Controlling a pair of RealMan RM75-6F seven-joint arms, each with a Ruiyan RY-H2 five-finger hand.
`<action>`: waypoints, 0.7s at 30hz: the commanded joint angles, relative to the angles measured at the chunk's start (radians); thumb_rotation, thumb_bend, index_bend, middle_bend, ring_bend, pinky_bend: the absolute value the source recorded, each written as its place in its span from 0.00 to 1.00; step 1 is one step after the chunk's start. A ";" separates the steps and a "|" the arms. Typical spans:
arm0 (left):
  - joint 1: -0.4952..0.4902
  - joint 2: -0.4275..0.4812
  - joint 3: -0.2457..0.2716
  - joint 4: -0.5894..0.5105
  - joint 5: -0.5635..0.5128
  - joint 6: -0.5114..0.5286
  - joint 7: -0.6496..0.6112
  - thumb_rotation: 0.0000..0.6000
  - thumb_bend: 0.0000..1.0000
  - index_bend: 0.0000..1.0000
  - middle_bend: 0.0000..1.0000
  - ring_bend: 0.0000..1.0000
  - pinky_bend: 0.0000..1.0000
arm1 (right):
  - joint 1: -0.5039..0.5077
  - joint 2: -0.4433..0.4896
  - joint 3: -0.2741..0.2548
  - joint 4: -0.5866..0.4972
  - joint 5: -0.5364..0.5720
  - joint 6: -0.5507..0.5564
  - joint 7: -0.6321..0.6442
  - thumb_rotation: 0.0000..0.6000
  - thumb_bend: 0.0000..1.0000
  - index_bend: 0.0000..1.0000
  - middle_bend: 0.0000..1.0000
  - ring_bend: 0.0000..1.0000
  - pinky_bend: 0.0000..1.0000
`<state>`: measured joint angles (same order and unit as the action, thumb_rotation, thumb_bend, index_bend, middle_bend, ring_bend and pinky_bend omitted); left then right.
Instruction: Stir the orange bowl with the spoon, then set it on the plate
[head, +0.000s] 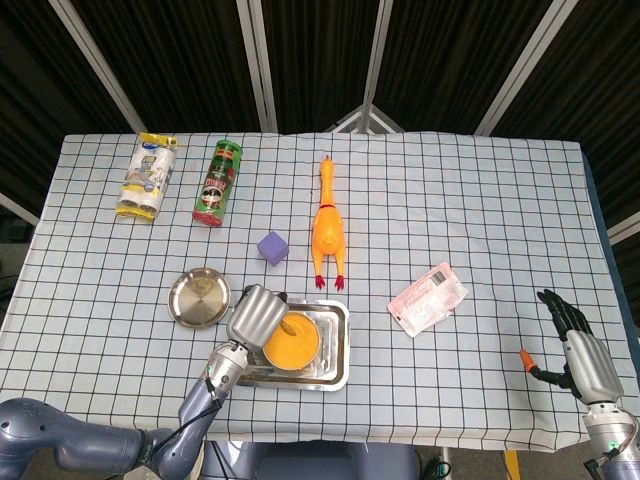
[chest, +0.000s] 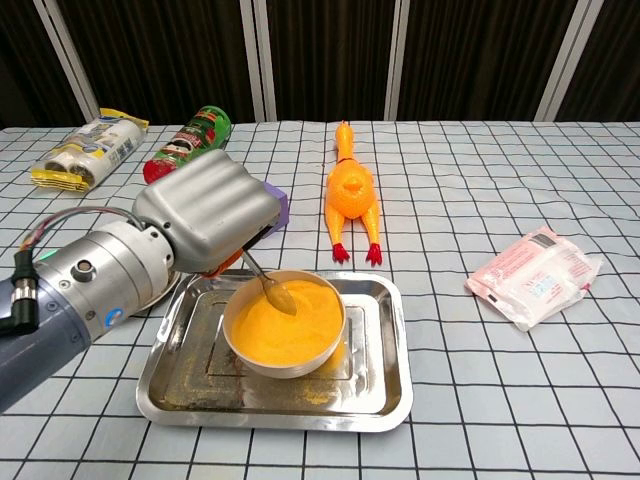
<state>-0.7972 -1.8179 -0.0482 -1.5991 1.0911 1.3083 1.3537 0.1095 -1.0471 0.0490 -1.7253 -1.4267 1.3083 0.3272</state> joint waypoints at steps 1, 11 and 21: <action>0.005 0.002 0.008 -0.013 0.005 0.000 -0.001 1.00 0.70 0.85 1.00 0.97 0.95 | 0.000 0.000 0.000 -0.001 0.000 0.001 -0.001 1.00 0.40 0.00 0.00 0.00 0.00; 0.032 0.027 0.041 -0.104 0.035 0.022 -0.013 1.00 0.70 0.85 1.00 0.97 0.95 | 0.000 -0.001 0.000 -0.001 0.000 0.002 -0.006 1.00 0.40 0.00 0.00 0.00 0.00; 0.052 0.066 0.063 -0.151 0.087 0.048 -0.009 1.00 0.70 0.85 1.00 0.97 0.95 | 0.000 -0.002 -0.001 -0.002 0.001 0.002 -0.007 1.00 0.40 0.00 0.00 0.00 0.00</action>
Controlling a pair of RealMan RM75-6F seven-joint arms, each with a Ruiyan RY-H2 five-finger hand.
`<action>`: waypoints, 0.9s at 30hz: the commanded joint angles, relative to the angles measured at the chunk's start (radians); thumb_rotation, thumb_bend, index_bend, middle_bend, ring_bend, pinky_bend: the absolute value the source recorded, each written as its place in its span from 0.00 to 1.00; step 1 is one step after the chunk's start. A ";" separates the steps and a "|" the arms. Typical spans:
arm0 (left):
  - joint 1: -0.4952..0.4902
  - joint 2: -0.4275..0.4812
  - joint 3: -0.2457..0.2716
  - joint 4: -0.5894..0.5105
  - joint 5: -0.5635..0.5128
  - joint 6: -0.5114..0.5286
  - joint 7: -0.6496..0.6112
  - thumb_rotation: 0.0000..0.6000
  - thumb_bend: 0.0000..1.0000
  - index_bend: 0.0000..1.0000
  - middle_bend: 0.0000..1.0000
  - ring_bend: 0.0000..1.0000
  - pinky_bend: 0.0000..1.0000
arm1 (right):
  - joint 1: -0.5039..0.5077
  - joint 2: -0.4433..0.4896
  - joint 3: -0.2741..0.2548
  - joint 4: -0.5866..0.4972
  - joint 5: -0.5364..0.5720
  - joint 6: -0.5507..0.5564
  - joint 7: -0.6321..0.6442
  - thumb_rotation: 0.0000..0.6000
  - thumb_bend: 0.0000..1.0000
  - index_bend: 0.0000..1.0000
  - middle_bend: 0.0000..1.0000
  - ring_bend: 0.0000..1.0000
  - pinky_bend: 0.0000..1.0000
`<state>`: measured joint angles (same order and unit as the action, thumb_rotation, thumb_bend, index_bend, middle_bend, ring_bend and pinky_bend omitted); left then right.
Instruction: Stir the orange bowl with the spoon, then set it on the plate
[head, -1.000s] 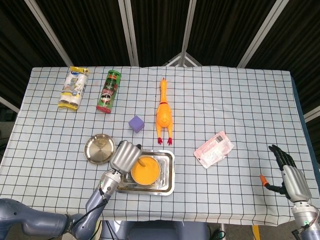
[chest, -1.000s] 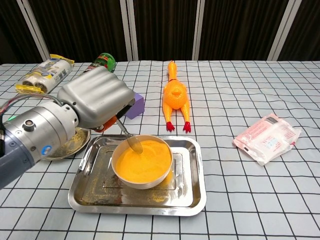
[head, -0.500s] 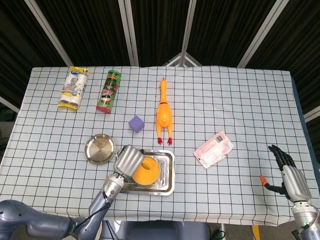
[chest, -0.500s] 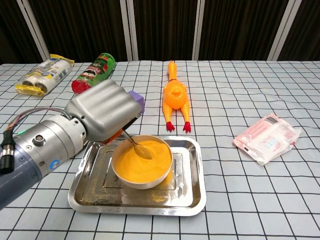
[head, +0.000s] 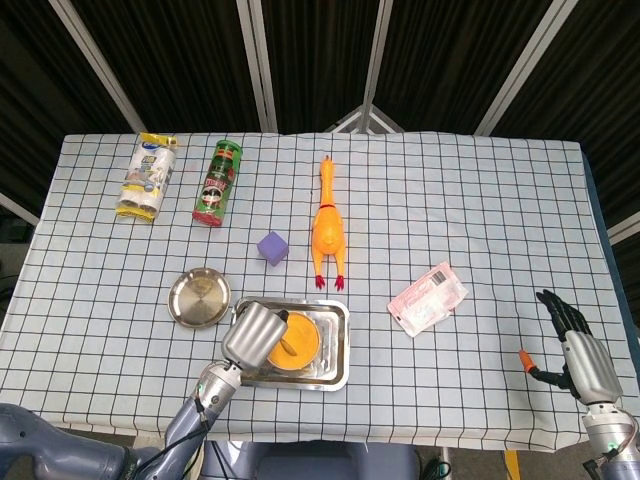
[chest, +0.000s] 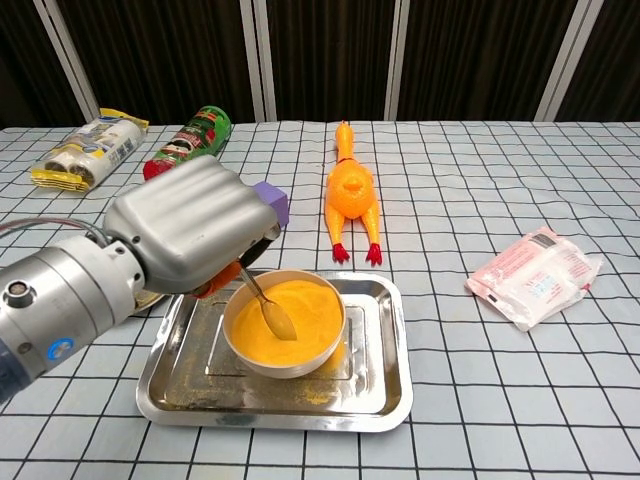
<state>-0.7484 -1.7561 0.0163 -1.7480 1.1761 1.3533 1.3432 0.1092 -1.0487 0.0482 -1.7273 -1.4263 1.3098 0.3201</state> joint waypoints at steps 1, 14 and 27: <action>0.004 0.006 -0.005 -0.002 0.002 0.005 0.003 1.00 0.70 0.85 1.00 0.97 0.95 | 0.000 0.000 0.000 0.000 0.000 0.000 0.000 1.00 0.40 0.00 0.00 0.00 0.00; 0.028 0.034 -0.030 -0.054 -0.044 0.008 -0.002 1.00 0.70 0.85 1.00 0.97 0.95 | 0.000 0.001 0.000 0.001 0.000 -0.001 0.003 1.00 0.40 0.00 0.00 0.00 0.00; 0.048 0.037 -0.029 -0.078 -0.073 0.001 -0.033 1.00 0.70 0.85 1.00 0.97 0.95 | 0.002 0.000 0.000 -0.001 0.001 -0.004 -0.002 1.00 0.40 0.00 0.00 0.00 0.00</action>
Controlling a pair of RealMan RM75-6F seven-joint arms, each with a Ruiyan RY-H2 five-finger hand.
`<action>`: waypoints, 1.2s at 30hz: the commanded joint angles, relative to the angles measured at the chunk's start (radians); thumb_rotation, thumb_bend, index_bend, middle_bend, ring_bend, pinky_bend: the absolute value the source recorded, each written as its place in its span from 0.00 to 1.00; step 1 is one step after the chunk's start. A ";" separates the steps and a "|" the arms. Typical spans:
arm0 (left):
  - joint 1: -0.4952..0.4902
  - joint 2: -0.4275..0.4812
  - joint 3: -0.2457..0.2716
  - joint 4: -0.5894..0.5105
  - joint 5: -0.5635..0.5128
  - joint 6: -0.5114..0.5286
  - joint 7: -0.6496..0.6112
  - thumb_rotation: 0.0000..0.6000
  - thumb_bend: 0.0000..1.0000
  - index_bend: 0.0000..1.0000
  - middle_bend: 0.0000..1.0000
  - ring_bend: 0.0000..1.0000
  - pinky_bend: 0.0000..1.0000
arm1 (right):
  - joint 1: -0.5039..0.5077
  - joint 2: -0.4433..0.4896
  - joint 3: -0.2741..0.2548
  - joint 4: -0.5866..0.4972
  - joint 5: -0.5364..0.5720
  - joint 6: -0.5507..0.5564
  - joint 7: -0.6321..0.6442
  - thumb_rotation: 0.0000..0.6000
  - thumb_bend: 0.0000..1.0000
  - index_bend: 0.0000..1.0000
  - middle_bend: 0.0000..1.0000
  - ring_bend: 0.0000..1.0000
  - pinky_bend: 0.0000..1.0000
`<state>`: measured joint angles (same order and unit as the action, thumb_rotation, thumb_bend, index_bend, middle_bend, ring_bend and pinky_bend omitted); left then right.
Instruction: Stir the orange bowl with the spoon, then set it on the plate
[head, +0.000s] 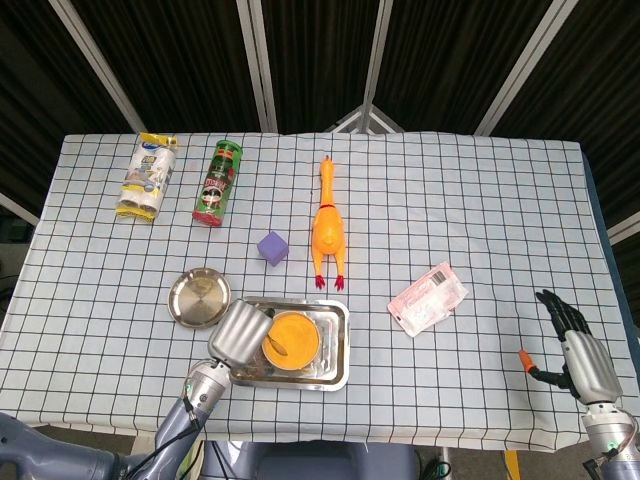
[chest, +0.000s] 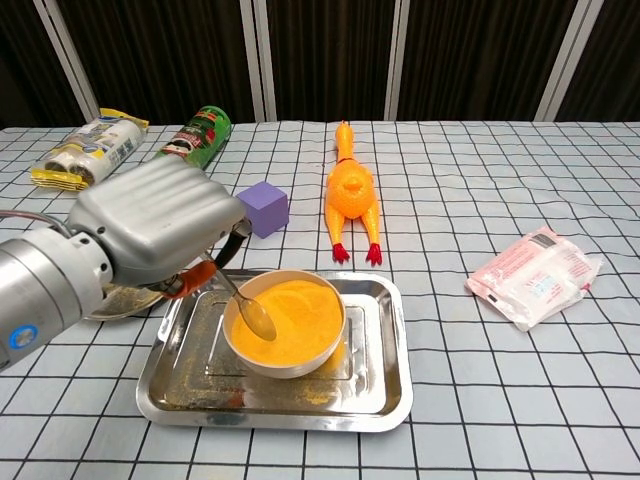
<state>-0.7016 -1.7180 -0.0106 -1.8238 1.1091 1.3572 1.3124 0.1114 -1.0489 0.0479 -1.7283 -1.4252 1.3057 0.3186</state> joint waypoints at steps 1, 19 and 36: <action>0.001 -0.003 -0.003 0.000 -0.009 -0.005 0.000 1.00 0.70 0.85 1.00 0.97 0.95 | 0.000 0.000 0.000 -0.001 0.000 0.000 -0.002 1.00 0.40 0.00 0.00 0.00 0.00; -0.037 -0.078 -0.061 0.097 -0.061 -0.007 0.082 1.00 0.70 0.85 1.00 0.97 0.95 | 0.001 0.002 0.000 0.000 0.005 -0.004 -0.001 1.00 0.40 0.00 0.00 0.00 0.00; -0.037 -0.097 -0.070 0.117 -0.018 0.035 0.066 1.00 0.70 0.85 1.00 0.97 0.95 | 0.001 0.003 0.000 0.000 0.003 -0.004 0.002 1.00 0.40 0.00 0.00 0.00 0.00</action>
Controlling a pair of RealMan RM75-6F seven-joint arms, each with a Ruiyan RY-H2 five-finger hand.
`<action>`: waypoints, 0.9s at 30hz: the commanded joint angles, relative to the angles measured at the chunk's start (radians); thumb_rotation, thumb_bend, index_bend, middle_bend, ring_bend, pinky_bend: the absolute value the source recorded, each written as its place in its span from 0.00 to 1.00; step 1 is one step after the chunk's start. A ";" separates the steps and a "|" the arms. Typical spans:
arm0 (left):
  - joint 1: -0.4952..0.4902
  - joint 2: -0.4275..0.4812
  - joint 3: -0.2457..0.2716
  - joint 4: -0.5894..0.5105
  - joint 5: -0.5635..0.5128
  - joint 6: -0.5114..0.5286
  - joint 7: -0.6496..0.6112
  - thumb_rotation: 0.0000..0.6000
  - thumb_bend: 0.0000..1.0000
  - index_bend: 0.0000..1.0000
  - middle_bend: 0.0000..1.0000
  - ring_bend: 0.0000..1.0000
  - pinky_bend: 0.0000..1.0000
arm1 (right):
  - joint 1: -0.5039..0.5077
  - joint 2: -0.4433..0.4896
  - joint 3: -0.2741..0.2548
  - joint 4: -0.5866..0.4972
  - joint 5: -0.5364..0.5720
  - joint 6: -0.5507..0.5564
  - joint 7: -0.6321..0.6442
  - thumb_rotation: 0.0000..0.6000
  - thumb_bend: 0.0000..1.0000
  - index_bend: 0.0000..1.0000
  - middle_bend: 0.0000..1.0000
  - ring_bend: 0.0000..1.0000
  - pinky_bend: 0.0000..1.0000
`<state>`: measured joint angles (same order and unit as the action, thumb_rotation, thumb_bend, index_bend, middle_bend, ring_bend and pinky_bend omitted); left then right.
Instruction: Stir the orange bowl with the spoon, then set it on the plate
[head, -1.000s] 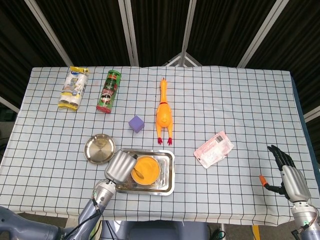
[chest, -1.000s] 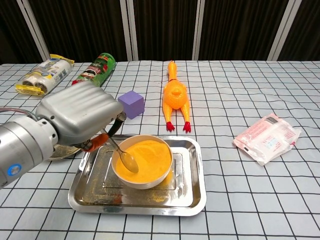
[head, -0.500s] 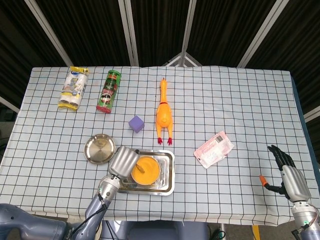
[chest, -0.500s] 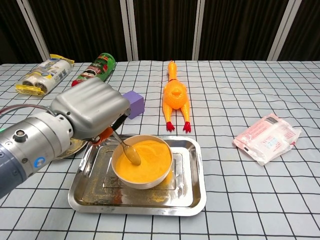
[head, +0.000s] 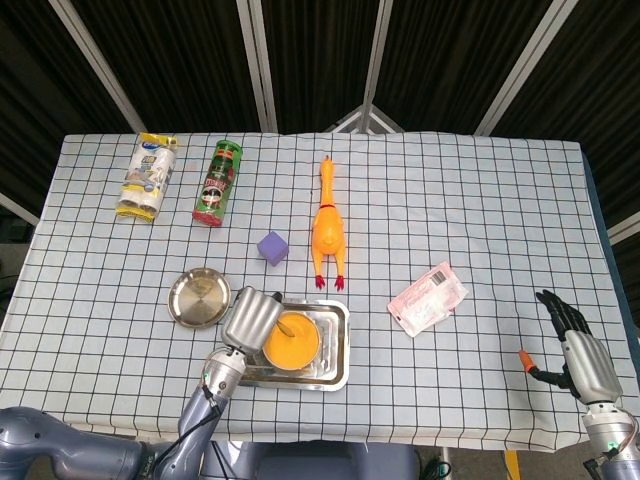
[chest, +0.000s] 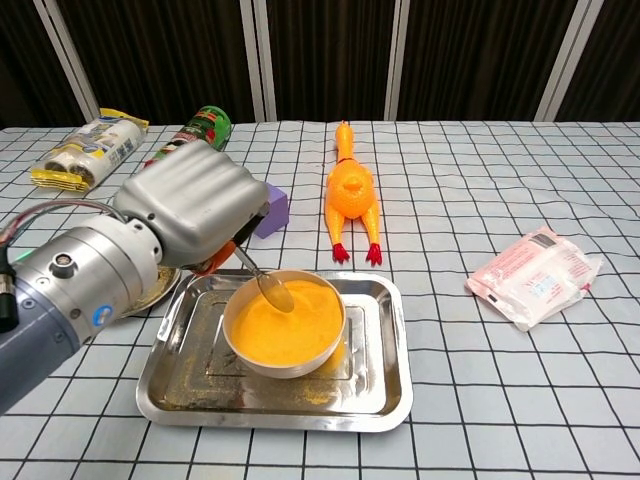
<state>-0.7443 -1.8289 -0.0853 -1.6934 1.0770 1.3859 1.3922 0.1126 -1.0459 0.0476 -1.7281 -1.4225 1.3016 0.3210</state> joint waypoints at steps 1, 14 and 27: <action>0.008 0.019 0.006 -0.019 0.020 0.008 -0.022 1.00 0.70 0.85 1.00 0.97 0.95 | 0.000 0.000 0.000 0.000 0.000 0.000 -0.001 1.00 0.40 0.00 0.00 0.00 0.00; 0.032 0.069 0.045 -0.029 0.055 0.002 -0.067 1.00 0.70 0.85 1.00 0.97 0.95 | 0.001 -0.002 -0.001 -0.002 0.003 -0.003 -0.009 1.00 0.40 0.00 0.00 0.00 0.00; 0.044 0.107 0.015 -0.087 0.006 -0.009 -0.096 1.00 0.69 0.85 1.00 0.97 0.95 | 0.001 -0.001 0.000 -0.002 0.006 -0.004 -0.007 1.00 0.40 0.00 0.00 0.00 0.00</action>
<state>-0.7052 -1.7282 -0.0557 -1.7699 1.0872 1.3717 1.3243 0.1131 -1.0468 0.0471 -1.7297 -1.4164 1.2976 0.3145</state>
